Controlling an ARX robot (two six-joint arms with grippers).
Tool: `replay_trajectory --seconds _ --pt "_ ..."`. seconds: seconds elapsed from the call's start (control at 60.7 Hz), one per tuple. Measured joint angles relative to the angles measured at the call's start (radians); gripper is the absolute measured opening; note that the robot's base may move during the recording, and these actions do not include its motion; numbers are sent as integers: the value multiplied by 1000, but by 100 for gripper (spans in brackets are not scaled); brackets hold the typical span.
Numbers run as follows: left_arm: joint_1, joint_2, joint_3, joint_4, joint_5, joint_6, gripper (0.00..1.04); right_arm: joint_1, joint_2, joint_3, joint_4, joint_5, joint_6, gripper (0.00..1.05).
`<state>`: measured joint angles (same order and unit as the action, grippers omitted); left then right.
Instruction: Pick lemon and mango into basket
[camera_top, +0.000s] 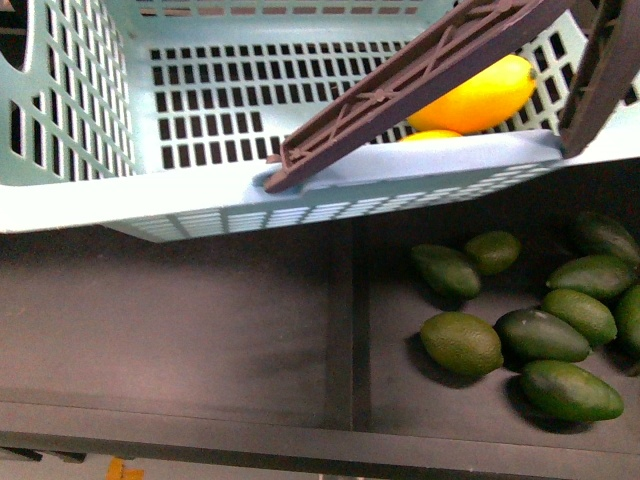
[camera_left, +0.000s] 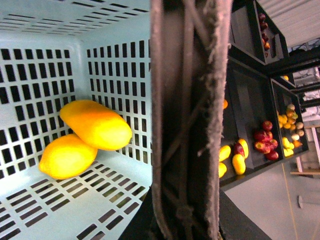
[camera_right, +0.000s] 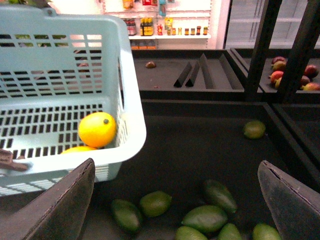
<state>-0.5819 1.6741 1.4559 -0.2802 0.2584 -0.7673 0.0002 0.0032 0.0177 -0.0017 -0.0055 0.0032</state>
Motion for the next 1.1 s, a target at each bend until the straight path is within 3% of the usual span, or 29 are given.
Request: replay_trajectory --seconds 0.165,0.198,0.28,0.346,0.395,0.725,0.939,1.103 --pt "-2 0 0 0 -6 6 6 0 0 0 0 2 0 96" --pt "-14 0 -14 40 -89 -39 6 0 0 0 0 2 0 96" --pt "-34 22 -40 194 -410 -269 6 0 0 0 0 4 0 96" --pt "-22 48 -29 210 -541 -436 6 0 0 0 0 5 0 96" --pt "9 79 -3 209 -575 -513 6 0 0 0 0 7 0 96" --pt "222 304 124 171 -563 -636 6 0 0 0 0 7 0 96" --pt "296 518 329 94 -499 -726 6 0 0 0 0 7 0 96" --pt "333 659 494 66 -506 -785 6 0 0 0 0 7 0 96"
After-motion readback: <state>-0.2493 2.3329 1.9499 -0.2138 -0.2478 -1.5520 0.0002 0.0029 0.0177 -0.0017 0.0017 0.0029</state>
